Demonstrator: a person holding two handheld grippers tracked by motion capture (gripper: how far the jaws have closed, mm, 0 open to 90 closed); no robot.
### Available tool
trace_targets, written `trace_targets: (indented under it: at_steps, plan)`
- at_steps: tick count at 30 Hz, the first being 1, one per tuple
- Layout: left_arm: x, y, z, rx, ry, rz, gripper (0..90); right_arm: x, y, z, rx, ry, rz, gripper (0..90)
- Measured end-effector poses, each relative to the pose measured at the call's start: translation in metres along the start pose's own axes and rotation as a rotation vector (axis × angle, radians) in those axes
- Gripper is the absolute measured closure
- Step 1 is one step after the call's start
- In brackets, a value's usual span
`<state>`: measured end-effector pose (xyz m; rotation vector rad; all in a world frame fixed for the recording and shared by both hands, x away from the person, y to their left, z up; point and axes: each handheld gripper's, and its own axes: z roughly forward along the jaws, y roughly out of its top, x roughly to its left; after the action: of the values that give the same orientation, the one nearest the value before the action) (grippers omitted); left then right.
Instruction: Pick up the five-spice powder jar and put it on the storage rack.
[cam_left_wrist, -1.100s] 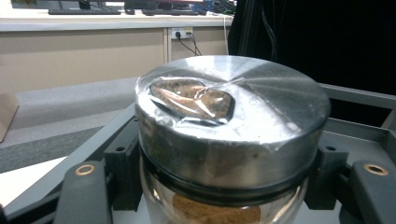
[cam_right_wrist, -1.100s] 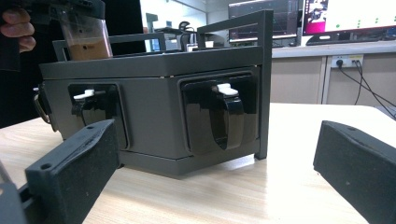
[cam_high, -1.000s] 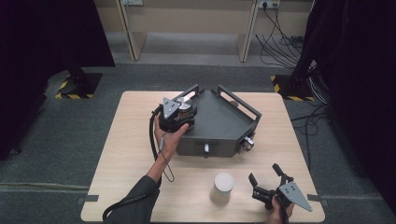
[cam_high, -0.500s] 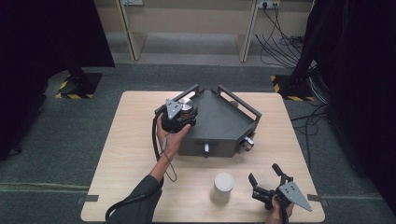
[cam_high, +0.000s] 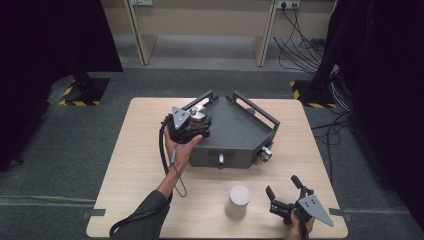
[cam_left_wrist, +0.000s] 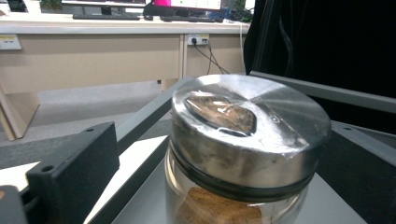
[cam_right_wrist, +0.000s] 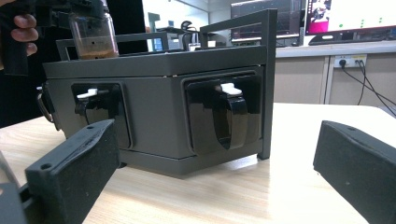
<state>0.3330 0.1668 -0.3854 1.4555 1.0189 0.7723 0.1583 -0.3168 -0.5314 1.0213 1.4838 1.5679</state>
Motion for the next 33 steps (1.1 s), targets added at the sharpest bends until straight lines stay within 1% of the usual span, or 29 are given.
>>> trace_targets:
  at_steps: [9, 10, 12, 14, 16, 21, 23, 25, 28, 30, 33]
  plan:
    - [0.009, -0.004, -0.007, -0.024, -0.039, 0.0, 0.2, 0.0, 0.0, 0.0, 0.002, 0.0, -0.001, 0.8]
    - [0.01, -0.004, -0.008, -0.027, -0.044, -0.006, 0.2, 0.0, 0.0, 0.0, 0.001, 0.0, -0.001, 0.8]
    - [0.013, -0.006, -0.01, -0.032, -0.062, -0.013, 0.2, 0.0, 0.0, 0.0, 0.001, -0.001, -0.001, 0.8]
    - [0.014, -0.007, -0.011, -0.038, -0.07, -0.002, 0.2, 0.0, 0.0, 0.0, 0.002, -0.001, -0.002, 0.8]
    - [0.016, -0.008, -0.014, -0.044, -0.087, -0.009, 0.2, 0.0, 0.0, 0.0, 0.004, 0.0, -0.003, 0.8]
    - [0.015, -0.009, -0.019, -0.055, -0.114, -0.005, 0.2, 0.0, 0.0, 0.001, 0.004, 0.0, -0.003, 0.8]
    - [0.015, -0.01, -0.024, -0.06, -0.135, 0.0, 0.2, 0.0, 0.0, 0.0, 0.004, -0.001, -0.004, 0.8]
    - [0.014, -0.01, -0.025, -0.061, -0.137, 0.004, 0.2, 0.0, 0.0, 0.0, 0.004, -0.002, -0.005, 0.8]
    - [0.014, -0.01, -0.031, -0.055, -0.153, -0.02, 0.2, 0.0, 0.0, 0.0, 0.004, -0.002, -0.005, 0.8]
    - [0.014, -0.011, -0.035, -0.057, -0.156, -0.014, 0.2, 0.0, 0.0, 0.0, 0.002, -0.002, -0.004, 0.8]
    - [0.016, -0.012, -0.042, -0.055, -0.162, -0.016, 0.2, 0.0, 0.0, 0.0, 0.003, -0.003, -0.006, 0.8]
